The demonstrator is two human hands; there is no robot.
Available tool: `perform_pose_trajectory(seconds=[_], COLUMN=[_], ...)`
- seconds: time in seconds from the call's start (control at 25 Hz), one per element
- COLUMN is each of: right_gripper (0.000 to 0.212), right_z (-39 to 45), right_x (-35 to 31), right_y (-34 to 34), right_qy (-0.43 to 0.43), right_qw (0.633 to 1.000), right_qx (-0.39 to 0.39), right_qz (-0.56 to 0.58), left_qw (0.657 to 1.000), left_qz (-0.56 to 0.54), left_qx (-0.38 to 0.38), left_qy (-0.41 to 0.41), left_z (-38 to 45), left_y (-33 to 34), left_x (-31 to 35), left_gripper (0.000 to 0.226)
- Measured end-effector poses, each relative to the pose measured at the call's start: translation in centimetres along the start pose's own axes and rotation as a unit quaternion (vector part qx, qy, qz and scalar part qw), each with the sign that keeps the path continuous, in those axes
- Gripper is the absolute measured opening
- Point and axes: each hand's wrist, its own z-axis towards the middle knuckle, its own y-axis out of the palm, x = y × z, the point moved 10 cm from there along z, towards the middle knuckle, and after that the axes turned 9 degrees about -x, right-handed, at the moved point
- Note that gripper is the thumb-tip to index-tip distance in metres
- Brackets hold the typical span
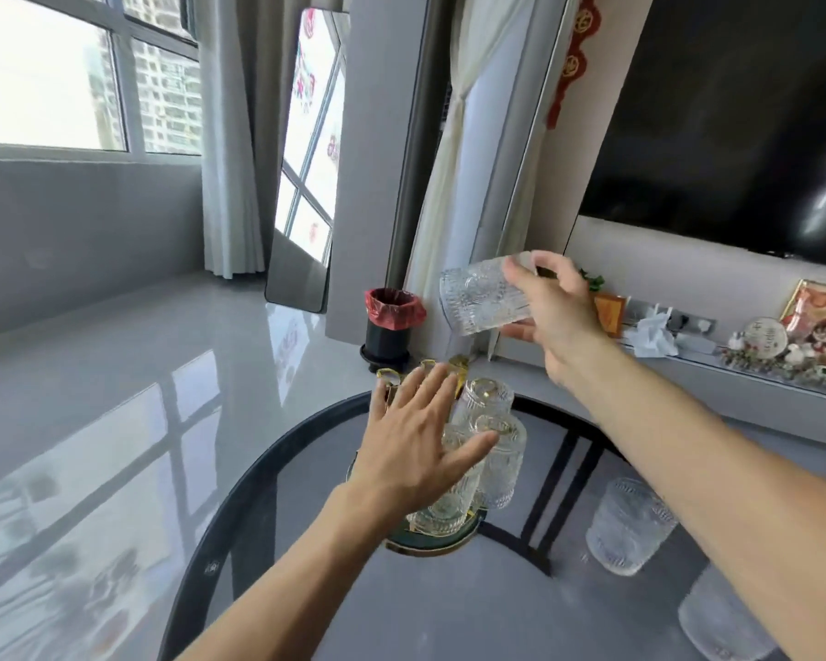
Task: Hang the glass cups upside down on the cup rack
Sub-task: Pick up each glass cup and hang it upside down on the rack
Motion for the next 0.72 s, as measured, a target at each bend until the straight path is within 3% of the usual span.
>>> perform_pose_trajectory(seconds=[0.12,0.24,0.4,0.6,0.72], right_gripper=[0.050,0.059,0.059,0.069,0.057], right_z=[4.0,6.1,7.0,6.4,6.3], right_x=[-0.7,0.5,4.7,8.8,10.3], right_y=[2.6,4.7,6.7,9.2,9.5], right_qy=[-0.033,-0.058,0.007,0.067,0.124], right_qw=[0.984,0.939,0.926,0.879,0.879], right_qx=[0.004,0.007,-0.056,-0.158,-0.193], right_qz=[-0.175,-0.339,-0.374,-0.444,-0.419], left_qw=[0.999,0.996,0.996,0.996,0.997], left_qz=[0.022,0.066,0.070,0.053,0.038], left_qx=[0.017,0.008,0.001,0.009,0.017], left_qy=[0.020,0.053,0.063,0.066,0.069], left_z=[-0.2,-0.2,-0.1,0.0,-0.1], left_y=[0.2,0.1,0.3,0.7,0.6], left_x=[-0.6,-1.1,-1.2,-1.4,-1.5], left_gripper=[0.090,0.088,0.087,0.079,0.074])
